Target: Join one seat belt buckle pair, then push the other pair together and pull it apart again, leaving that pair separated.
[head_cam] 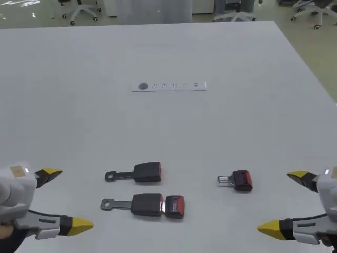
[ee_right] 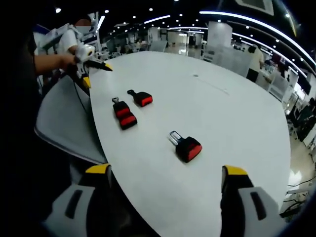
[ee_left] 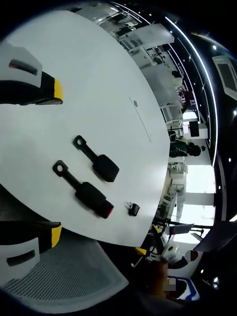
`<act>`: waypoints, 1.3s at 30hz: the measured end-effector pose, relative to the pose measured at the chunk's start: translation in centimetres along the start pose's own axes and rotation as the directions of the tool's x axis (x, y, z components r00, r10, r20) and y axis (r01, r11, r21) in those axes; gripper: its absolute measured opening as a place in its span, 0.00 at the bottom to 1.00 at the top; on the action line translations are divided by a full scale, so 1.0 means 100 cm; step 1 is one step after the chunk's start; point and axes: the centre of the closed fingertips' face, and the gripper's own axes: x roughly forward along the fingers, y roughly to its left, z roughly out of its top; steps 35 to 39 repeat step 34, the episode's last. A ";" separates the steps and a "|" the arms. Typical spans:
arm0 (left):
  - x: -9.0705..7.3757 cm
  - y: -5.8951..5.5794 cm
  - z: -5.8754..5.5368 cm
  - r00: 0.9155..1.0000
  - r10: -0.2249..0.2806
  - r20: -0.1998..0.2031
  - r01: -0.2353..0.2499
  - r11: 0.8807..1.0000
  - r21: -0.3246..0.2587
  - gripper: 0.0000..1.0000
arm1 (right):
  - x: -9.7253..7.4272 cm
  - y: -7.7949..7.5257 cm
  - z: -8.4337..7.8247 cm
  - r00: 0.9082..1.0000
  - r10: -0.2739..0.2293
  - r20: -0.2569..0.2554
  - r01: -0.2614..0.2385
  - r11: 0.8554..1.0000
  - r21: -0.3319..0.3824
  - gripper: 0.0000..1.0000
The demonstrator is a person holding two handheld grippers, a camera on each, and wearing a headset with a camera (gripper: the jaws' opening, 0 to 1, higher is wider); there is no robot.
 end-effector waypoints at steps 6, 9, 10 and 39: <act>-0.003 -0.004 0.000 1.000 0.002 0.008 -0.002 1.000 0.011 1.00 | -0.007 0.006 -0.004 1.000 -0.013 0.007 0.013 1.000 -0.004 0.95; -0.003 -0.006 -0.001 1.000 -0.003 0.008 0.003 1.000 0.018 1.00 | -0.009 0.007 -0.005 1.000 -0.014 0.012 0.014 1.000 -0.019 0.96; -0.003 -0.007 -0.001 1.000 -0.004 0.008 0.004 1.000 0.019 1.00 | -0.009 0.008 -0.006 1.000 -0.014 0.014 0.014 1.000 -0.021 0.96; 0.001 -0.006 0.002 1.000 0.007 -0.008 -0.006 0.999 0.048 1.00 | -0.008 0.016 0.014 0.998 -0.021 0.057 0.020 0.999 0.025 0.92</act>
